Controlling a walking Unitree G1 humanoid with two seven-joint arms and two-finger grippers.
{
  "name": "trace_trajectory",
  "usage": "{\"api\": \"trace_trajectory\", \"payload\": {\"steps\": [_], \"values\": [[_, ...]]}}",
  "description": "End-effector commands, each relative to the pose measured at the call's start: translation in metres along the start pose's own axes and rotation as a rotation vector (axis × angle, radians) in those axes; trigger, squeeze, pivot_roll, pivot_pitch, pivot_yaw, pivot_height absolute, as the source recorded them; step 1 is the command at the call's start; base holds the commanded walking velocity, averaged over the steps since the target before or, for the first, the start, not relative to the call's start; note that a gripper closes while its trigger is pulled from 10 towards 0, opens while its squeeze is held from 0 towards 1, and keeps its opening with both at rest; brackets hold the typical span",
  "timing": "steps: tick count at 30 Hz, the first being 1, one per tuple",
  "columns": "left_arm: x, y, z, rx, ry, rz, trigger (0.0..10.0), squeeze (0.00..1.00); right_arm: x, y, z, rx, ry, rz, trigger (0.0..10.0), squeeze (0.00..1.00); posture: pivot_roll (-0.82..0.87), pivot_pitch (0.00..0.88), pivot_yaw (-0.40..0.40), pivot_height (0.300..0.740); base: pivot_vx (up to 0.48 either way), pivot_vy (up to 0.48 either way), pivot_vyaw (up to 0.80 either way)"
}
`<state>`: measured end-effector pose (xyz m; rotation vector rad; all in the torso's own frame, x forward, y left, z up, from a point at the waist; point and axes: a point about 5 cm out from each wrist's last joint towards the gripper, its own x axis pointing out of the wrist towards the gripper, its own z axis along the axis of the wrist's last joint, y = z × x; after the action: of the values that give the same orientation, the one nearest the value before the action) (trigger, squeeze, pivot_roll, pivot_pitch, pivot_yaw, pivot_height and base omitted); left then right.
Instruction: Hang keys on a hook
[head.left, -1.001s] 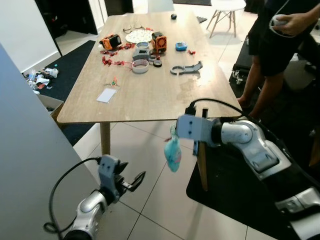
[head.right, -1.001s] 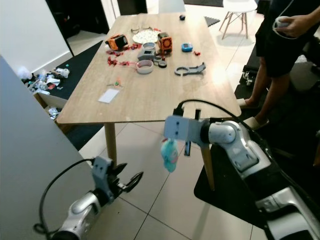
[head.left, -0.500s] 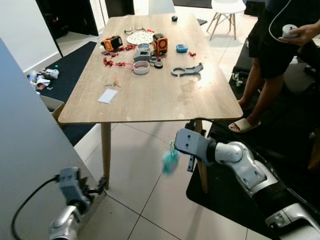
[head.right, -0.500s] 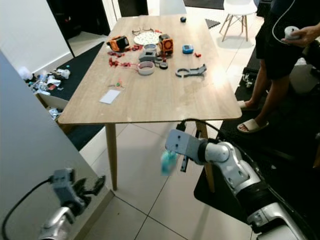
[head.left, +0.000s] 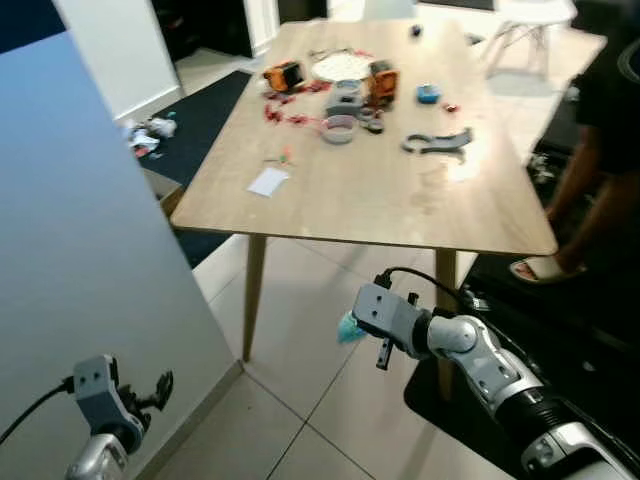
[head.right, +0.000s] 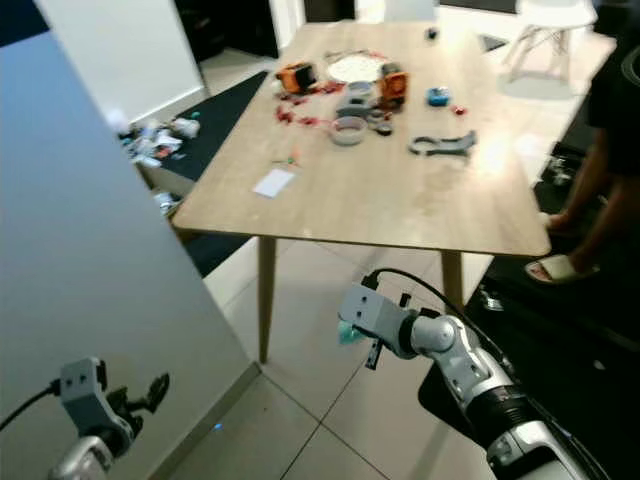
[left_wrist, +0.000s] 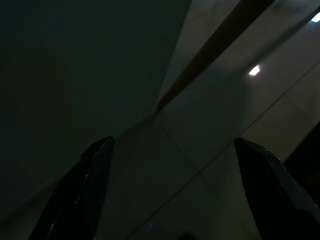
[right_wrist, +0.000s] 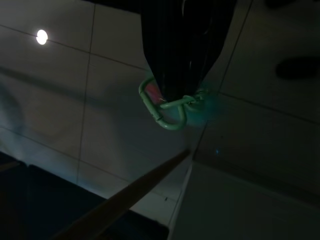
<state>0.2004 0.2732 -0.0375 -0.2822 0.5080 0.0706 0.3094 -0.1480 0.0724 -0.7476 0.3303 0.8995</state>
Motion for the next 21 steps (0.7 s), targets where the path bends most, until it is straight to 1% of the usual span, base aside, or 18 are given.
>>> {"api": "trace_trajectory", "payload": {"steps": [1, 2, 4, 6, 7, 10, 16, 21], "values": [[-0.008, 0.004, -0.019, 0.030, 0.100, 0.043, 10.0, 0.00, 0.007, 0.015, -0.006, -0.001, 0.012, 0.038, 10.0, 0.00, -0.11, 0.056, 0.080, 0.740, 0.000, 0.000, 0.77], [-0.008, 0.004, -0.019, 0.030, 0.100, 0.043, 10.0, 0.00, 0.007, 0.015, -0.006, -0.001, 0.012, 0.038, 10.0, 0.00, -0.11, 0.056, 0.080, 0.740, 0.000, 0.000, 0.77], [-0.014, 0.005, -0.034, 0.029, 0.179, 0.083, 10.0, 0.00, 0.010, 0.023, -0.010, 0.006, 0.020, 0.054, 10.0, 0.00, -0.11, 0.056, 0.080, 0.740, 0.000, 0.000, 0.77], [-0.019, 0.005, -0.047, 0.023, 0.246, 0.111, 10.0, 0.00, 0.012, 0.027, -0.010, 0.007, 0.017, 0.063, 10.0, 0.00, -0.11, 0.054, 0.079, 0.740, 0.000, 0.000, 0.77], [-0.019, 0.005, -0.047, 0.023, 0.246, 0.111, 10.0, 0.00, 0.012, 0.027, -0.010, 0.007, 0.017, 0.063, 10.0, 0.00, -0.11, 0.054, 0.079, 0.740, 0.000, 0.000, 0.77], [-0.025, 0.002, -0.061, 0.024, 0.314, 0.125, 10.0, 0.00, 0.016, 0.031, -0.010, 0.006, 0.012, 0.070, 10.0, 0.00, -0.11, 0.050, 0.081, 0.740, 0.000, 0.000, 0.77], [-0.029, -0.005, -0.075, 0.039, 0.382, 0.118, 10.0, 0.00, 0.021, 0.037, -0.014, 0.004, 0.022, 0.078, 10.0, 0.00, -0.11, 0.044, 0.079, 0.740, 0.000, 0.000, 0.77], [-0.029, -0.009, -0.079, 0.057, 0.402, 0.107, 10.0, 0.00, 0.022, 0.036, -0.012, -0.014, 0.015, 0.067, 10.0, 0.00, -0.11, 0.037, 0.078, 0.740, 0.000, 0.000, 0.77]]}}
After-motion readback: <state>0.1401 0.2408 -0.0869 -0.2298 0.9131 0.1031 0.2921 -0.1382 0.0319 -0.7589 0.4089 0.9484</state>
